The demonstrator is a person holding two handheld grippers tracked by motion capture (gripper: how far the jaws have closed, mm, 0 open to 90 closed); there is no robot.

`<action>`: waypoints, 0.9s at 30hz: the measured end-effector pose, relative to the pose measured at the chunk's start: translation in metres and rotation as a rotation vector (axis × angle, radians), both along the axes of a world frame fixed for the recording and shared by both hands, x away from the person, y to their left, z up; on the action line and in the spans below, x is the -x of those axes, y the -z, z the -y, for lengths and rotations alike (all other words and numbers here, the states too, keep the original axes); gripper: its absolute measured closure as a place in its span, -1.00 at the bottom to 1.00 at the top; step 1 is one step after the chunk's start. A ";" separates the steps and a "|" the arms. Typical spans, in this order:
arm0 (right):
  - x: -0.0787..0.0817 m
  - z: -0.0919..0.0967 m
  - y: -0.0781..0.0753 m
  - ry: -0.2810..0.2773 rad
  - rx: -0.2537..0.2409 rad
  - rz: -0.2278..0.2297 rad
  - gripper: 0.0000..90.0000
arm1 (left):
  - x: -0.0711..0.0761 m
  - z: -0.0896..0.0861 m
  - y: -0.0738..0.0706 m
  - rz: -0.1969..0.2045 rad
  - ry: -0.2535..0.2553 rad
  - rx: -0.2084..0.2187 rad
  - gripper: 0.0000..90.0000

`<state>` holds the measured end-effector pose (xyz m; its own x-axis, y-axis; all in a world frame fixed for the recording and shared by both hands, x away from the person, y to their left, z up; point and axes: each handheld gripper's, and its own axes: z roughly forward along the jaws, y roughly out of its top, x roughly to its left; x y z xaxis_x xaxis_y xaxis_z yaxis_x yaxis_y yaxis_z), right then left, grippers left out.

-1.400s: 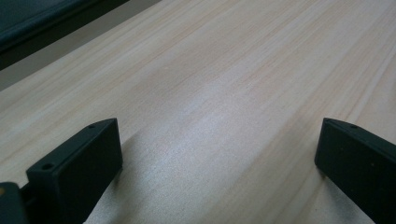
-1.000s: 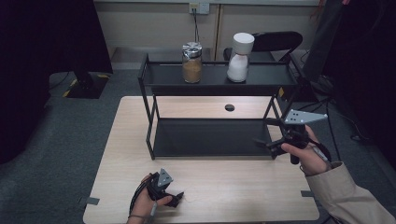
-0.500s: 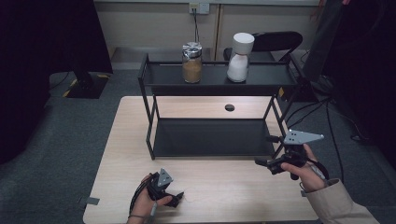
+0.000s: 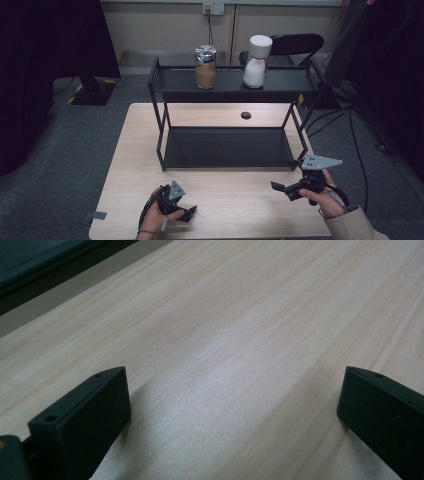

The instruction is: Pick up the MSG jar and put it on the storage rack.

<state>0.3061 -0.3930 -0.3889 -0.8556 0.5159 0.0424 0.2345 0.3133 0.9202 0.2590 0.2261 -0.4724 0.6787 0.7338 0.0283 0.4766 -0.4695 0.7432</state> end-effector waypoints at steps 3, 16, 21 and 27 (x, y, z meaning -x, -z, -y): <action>0.003 0.001 0.008 -0.006 0.014 0.008 -1.00 | 0.000 0.000 0.000 0.000 0.001 0.000 -1.00; 0.008 0.007 0.040 -0.007 0.039 -0.010 -1.00 | 0.000 0.000 0.000 0.000 -0.001 0.000 -1.00; 0.009 0.008 0.049 0.001 0.054 -0.029 -1.00 | 0.000 0.000 0.000 0.000 0.000 0.000 -1.00; 0.009 0.008 0.060 0.016 0.073 -0.049 -1.00 | 0.000 0.000 0.000 0.000 0.000 0.000 -1.00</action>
